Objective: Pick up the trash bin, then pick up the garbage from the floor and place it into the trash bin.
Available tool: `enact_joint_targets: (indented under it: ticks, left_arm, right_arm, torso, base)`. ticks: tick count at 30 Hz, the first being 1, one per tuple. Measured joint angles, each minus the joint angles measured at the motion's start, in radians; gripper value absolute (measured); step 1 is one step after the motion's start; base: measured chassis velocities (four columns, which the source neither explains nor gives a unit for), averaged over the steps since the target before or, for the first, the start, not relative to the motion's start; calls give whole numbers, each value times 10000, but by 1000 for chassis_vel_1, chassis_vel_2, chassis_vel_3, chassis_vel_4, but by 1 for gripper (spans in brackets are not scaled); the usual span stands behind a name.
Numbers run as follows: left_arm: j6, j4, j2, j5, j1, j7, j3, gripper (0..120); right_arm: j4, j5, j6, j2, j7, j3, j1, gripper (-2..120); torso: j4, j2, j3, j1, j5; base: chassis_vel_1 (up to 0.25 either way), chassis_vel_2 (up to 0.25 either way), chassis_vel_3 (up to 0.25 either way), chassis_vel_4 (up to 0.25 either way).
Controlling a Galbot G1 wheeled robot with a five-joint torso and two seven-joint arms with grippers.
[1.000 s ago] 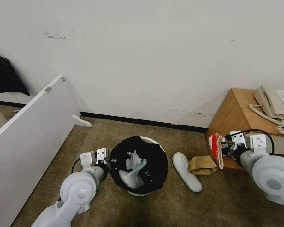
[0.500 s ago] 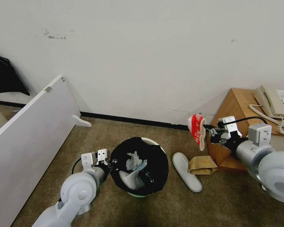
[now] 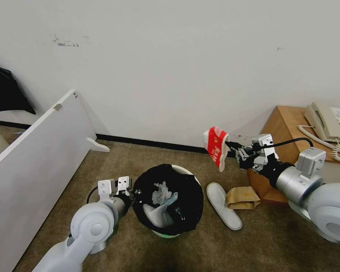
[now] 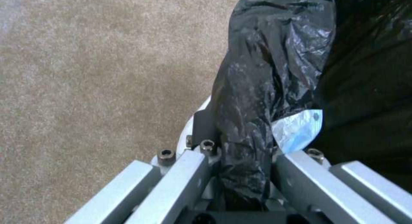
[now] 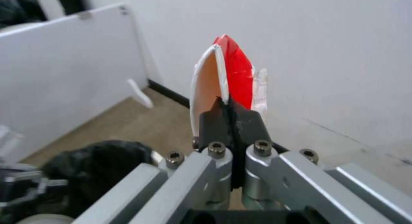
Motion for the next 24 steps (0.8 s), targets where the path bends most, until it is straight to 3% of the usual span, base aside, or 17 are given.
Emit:
enact_joint_targets:
  ticks: [9,24]
  left_arm:
    - [61,82,-174,14,-192,139,246,2]
    - [64,47,-307,-260,-605,39,374,2]
  right_arm:
    - [210,-36,392,-490,-1195,-166,57,0]
    - [344,-412,259,-625,-2115,-563,-115,0]
  torso:
    - [0,0,0,0,0]
    - [0,0,0,0,1]
  base:
    - [0,0,0,0]
    - [0,0,0,0]
